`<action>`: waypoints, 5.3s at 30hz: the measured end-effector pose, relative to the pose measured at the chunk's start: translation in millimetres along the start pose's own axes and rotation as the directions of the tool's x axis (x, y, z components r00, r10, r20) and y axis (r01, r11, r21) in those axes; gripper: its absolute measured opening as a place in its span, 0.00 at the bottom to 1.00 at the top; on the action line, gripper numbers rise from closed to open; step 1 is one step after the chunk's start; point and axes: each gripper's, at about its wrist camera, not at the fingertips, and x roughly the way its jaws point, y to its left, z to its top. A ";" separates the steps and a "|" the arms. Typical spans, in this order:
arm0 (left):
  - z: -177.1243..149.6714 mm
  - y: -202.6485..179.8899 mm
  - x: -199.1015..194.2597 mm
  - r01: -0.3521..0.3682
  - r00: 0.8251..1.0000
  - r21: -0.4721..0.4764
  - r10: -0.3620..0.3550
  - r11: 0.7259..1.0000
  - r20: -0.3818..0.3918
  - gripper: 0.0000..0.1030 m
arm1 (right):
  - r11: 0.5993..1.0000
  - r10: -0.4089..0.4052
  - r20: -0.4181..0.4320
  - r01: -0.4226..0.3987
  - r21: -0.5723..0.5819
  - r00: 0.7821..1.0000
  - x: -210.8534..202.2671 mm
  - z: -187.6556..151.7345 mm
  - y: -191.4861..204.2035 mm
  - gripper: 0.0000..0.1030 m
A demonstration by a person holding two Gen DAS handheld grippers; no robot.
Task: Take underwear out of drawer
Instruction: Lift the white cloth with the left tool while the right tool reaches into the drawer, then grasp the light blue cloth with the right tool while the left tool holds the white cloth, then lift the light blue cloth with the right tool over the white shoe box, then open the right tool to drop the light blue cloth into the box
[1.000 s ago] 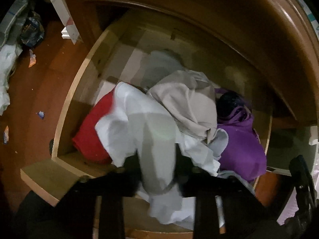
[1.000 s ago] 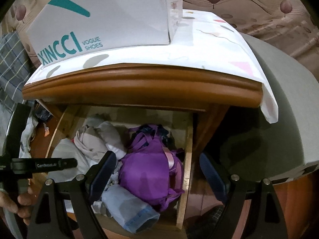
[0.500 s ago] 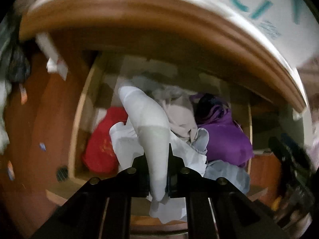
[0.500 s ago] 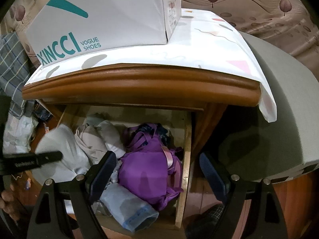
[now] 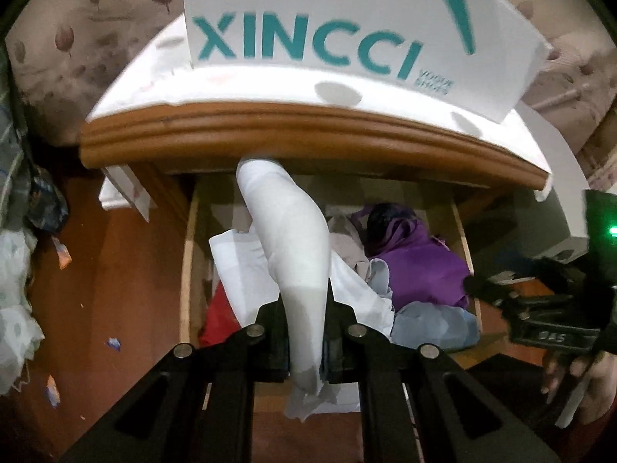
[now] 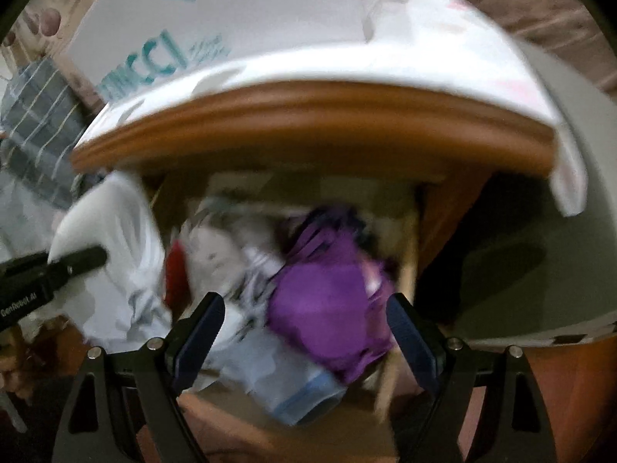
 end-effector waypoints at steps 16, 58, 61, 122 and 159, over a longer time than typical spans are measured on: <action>15.3 20.1 -63.7 0.069 0.980 -0.022 -0.063 0.997 0.187 0.09 | 0.997 -0.073 -0.383 0.062 -0.041 0.921 72.4 -16.5 26.3 0.85; 19.6 53.5 -55.6 -0.047 0.982 -0.094 0.063 0.994 0.177 0.10 | 0.983 -0.185 -0.149 0.181 -0.038 0.971 5.3 -7.9 56.9 0.49; 18.6 58.4 -52.7 -0.049 0.983 -0.103 0.066 0.993 0.171 0.11 | 0.977 -0.212 -0.127 0.210 -0.025 0.969 0.7 -6.2 55.5 0.49; 7.3 92.9 -26.9 -0.086 0.990 -0.158 0.102 0.984 0.096 0.12 | 0.902 -0.364 0.307 0.416 -0.120 0.879 -135.3 189.9 97.8 0.49; 7.4 94.6 -20.4 -0.067 0.994 -0.161 0.080 0.985 0.077 0.13 | 0.906 -0.389 0.197 0.412 -0.092 0.900 -50.4 220.1 78.3 0.58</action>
